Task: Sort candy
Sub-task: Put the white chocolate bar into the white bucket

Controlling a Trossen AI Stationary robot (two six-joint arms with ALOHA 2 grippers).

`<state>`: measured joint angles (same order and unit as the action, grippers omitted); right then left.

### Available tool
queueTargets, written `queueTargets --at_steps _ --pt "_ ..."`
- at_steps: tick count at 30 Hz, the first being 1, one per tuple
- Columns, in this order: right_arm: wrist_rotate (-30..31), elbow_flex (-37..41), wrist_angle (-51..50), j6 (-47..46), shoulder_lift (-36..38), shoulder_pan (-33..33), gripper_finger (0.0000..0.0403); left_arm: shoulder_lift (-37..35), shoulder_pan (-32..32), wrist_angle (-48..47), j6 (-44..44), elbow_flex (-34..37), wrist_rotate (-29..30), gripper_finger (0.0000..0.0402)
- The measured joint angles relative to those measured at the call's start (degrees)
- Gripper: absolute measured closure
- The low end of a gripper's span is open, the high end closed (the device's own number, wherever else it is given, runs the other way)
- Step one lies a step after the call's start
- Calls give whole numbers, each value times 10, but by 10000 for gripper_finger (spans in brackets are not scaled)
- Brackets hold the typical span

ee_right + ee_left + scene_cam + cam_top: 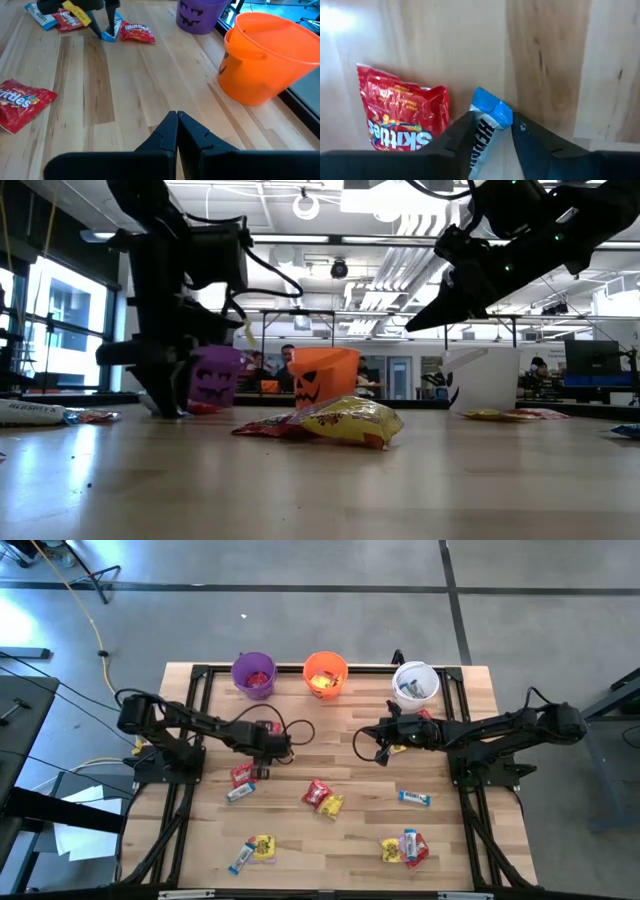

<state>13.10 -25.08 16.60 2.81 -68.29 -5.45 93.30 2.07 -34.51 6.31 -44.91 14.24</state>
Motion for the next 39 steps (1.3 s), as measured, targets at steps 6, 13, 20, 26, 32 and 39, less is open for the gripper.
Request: queueTargets --at_steps 6,13,20,26,32,39 --pt "0 0 0 2 0 0 402 -18 -15 21 17 4 24 387" --pt "-31 0 8 0 0 0 402 -58 -10 144 0 4 -33 397" --pt "-69 0 60 24 0 23 343 -73 2 422 3 7 -152 400" --pt "-69 0 104 34 0 50 256 -68 17 682 12 50 -251 400" --pt "-88 0 169 37 0 56 211 -68 29 880 -28 87 -323 401" --pt "-128 0 244 37 0 56 208 -68 28 917 -27 66 -362 401"
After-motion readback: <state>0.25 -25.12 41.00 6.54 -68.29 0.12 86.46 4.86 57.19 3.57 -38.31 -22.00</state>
